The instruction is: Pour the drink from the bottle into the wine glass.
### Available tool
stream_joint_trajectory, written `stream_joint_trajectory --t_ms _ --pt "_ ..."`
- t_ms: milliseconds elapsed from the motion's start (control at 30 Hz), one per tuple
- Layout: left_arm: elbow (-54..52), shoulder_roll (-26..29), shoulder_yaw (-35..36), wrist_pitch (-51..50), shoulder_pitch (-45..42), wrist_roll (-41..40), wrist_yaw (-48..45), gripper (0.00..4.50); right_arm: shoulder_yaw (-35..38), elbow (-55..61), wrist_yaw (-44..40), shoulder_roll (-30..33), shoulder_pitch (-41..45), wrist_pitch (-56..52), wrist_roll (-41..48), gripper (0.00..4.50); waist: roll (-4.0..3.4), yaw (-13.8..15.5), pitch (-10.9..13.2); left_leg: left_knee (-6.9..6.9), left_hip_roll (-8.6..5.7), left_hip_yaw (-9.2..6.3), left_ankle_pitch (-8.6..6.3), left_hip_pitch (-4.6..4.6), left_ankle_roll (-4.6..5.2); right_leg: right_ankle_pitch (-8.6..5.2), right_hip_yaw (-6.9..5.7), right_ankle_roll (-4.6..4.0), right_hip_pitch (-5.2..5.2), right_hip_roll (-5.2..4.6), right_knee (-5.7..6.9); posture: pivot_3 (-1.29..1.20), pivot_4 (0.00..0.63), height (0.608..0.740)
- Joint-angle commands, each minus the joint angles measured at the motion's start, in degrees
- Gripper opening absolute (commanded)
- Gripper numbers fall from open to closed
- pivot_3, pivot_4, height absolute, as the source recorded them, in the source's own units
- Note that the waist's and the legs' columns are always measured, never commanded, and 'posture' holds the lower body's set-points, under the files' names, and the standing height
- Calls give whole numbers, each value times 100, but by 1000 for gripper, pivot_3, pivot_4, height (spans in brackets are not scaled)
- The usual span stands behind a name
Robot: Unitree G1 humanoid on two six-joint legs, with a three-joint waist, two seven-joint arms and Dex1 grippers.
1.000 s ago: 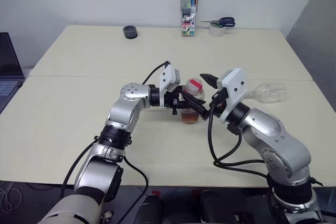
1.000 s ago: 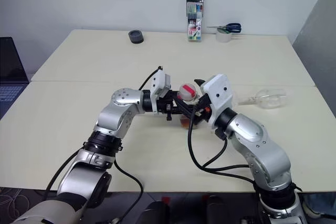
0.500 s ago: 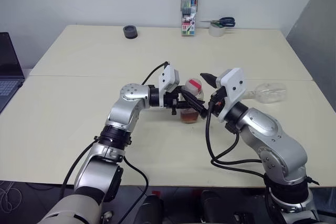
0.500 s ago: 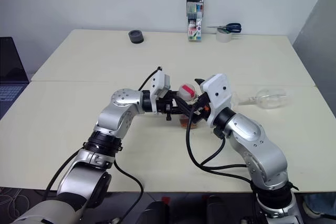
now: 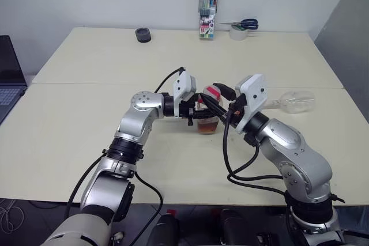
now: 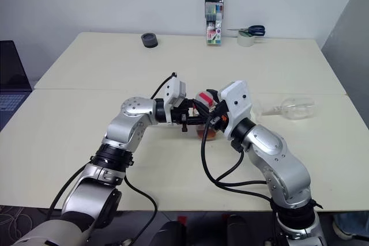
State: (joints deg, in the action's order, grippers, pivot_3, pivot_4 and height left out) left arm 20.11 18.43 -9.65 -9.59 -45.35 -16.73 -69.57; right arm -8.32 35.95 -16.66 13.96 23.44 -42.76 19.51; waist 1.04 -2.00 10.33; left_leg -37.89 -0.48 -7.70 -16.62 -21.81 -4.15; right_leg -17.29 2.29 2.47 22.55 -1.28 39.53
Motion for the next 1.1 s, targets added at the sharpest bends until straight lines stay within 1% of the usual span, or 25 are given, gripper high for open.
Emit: stream_joint_trajectory --t_ms 33,67,133,200,300,367,433,533,567,633,667,767,833,900,1100 --pt "-186 23 63 74 -97 -46 -46 1797 39 83 -298 128 142 217 108 1857 0 -1 0 0 0 0 0 0 0 0 0 0 0 0 0 0 150 740" --pt "-182 23 62 70 -103 -48 -50 1797 54 15 -549 271 192 261 175 1857 0 -2 0 0 0 0 0 0 0 0 0 0 0 0 0 0 150 740" --pt "-181 25 52 54 -119 -66 -99 1796 252 -389 -1464 842 462 426 429 1857 -2 -1 2 -1 -2 2 0 0 1 0 0 0 0 0 0 0 150 740" --pt "-176 24 42 59 -129 -68 -148 1794 414 -784 -2061 1222 726 505 676 1857 -3 -2 2 -3 -4 7 -1 0 2 0 2 1 -2 -1 -1 0 150 740" --pt "-179 10 35 77 -138 -57 -191 1793 620 -1530 -2722 1592 1274 326 1116 1857 -5 -5 4 1 2 1 -1 4 3 0 -4 0 -5 4 -2 0 150 740" --pt "-206 -16 51 63 -137 -57 -141 1792 568 -1766 -3039 1792 1429 216 1243 1857 -11 -10 8 0 1 6 -1 2 3 0 0 -1 -2 3 0 0 150 740" --pt "-243 -23 69 41 -116 -56 -95 1789 502 -1780 -2948 1835 1376 355 1093 1857 -11 -8 7 1 2 2 -1 1 3 0 -3 -1 -2 2 -4 0 150 740" --pt "-265 -10 85 4 -83 -63 -47 1788 597 -1525 -2652 1755 1166 449 1011 2971 -11 -6 8 0 1 3 -1 -8 2 0 0 -1 5 0 -3 0 150 740" --pt "-257 -5 92 0 -82 -65 -31 1788 637 -1348 -2544 1754 1083 413 1026 3226 -11 0 8 -2 0 4 -1 -9 1 0 1 -1 5 -2 -3 0 150 740" --pt "-256 5 102 -7 -82 -73 -9 1788 682 -1072 -2389 1772 967 333 1058 4043 -11 3 8 -3 -2 4 0 -11 1 0 2 -1 8 -6 -1 0 150 740" --pt "-239 5 116 -17 -96 -80 8 1788 703 -853 -2283 1778 869 252 1099 4308 -11 4 8 -3 -2 4 0 -11 1 0 2 -1 8 -6 0 0 150 740" --pt "-101 -25 155 1 -184 -72 75 1788 610 -9 -1368 1462 337 98 825 4314 -11 11 7 -1 -1 -2 0 -11 0 0 -2 0 8 -5 0 0 150 740" --pt "-41 -36 166 18 -217 -68 90 1788 478 214 -786 1139 157 117 519 4314 -11 3 7 1 1 -2 0 -13 0 0 -2 0 10 -3 1 0 150 740" --pt "-11 -42 164 30 -238 -63 80 1788 322 330 -412 858 81 148 285 4314 -11 -5 7 -3 -2 6 1 -12 -1 0 7 0 13 -4 11 0 150 740" --pt "108 -28 141 58 -336 -48 -30 1788 54 282 289 277 107 329 -263 4314 -12 -1 7 -5 0 2 1 -8 -2 0 4 0 17 2 22 0 150 740"
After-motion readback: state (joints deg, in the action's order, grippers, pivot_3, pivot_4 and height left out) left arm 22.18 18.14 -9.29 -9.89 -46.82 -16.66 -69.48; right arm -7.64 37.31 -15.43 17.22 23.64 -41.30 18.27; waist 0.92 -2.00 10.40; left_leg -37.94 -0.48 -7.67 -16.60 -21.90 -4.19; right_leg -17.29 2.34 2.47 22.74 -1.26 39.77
